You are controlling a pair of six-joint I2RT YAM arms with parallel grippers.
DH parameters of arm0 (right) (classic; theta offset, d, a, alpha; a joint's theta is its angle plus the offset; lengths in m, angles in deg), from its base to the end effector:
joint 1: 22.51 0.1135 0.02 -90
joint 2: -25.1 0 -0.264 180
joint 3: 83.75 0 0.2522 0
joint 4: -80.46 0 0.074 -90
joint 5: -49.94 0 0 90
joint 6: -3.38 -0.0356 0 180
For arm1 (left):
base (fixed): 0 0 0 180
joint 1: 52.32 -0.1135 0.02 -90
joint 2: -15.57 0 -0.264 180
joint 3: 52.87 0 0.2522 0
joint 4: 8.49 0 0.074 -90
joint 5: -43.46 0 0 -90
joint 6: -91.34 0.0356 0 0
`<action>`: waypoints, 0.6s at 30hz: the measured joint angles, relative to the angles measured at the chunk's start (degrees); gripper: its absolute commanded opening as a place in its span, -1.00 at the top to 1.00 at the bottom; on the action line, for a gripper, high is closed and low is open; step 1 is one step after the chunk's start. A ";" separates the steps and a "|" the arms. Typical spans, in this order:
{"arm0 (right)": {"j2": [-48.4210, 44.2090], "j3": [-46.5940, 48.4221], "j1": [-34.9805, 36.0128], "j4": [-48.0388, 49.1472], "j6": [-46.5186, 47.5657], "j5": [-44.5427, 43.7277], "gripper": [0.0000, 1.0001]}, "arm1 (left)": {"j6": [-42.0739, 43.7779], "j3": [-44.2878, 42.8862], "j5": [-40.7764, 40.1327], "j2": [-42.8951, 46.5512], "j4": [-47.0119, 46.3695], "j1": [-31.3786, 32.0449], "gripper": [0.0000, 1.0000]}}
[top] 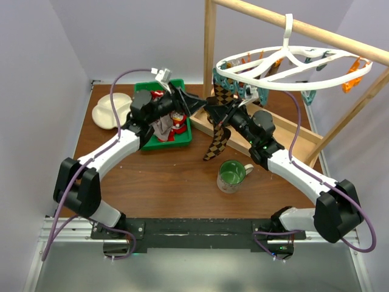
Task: Remove the socks clipped to the hanger
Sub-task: Remove the sock from the hanger.
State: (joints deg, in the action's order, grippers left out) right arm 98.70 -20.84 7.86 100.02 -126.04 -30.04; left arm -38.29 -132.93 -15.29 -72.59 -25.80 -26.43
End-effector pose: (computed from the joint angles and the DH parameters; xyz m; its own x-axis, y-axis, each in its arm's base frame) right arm 0.2566 0.1575 0.3368 -0.3076 0.5445 -0.7803 -0.5837 0.5397 0.6067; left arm 0.3197 -0.1757 0.3585 -0.4210 -0.4018 -0.8132 0.7342 0.3756 -0.5657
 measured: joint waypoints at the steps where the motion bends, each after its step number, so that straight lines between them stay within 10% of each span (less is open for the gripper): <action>1: 0.00 0.00 0.00 -0.17 -0.02 0.00 1.00 | -0.17 2.89 -0.24 1.25 -1.20 0.00 -0.50; 18: 0.63 0.00 0.00 -2.58 -1.09 -1.55 1.00 | 0.96 19.52 -5.75 9.88 -7.17 10.32 -0.38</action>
State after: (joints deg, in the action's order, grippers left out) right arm 99.34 -20.84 7.86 97.44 -127.13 -31.59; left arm -37.33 -113.41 -21.04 -62.72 -32.97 -16.11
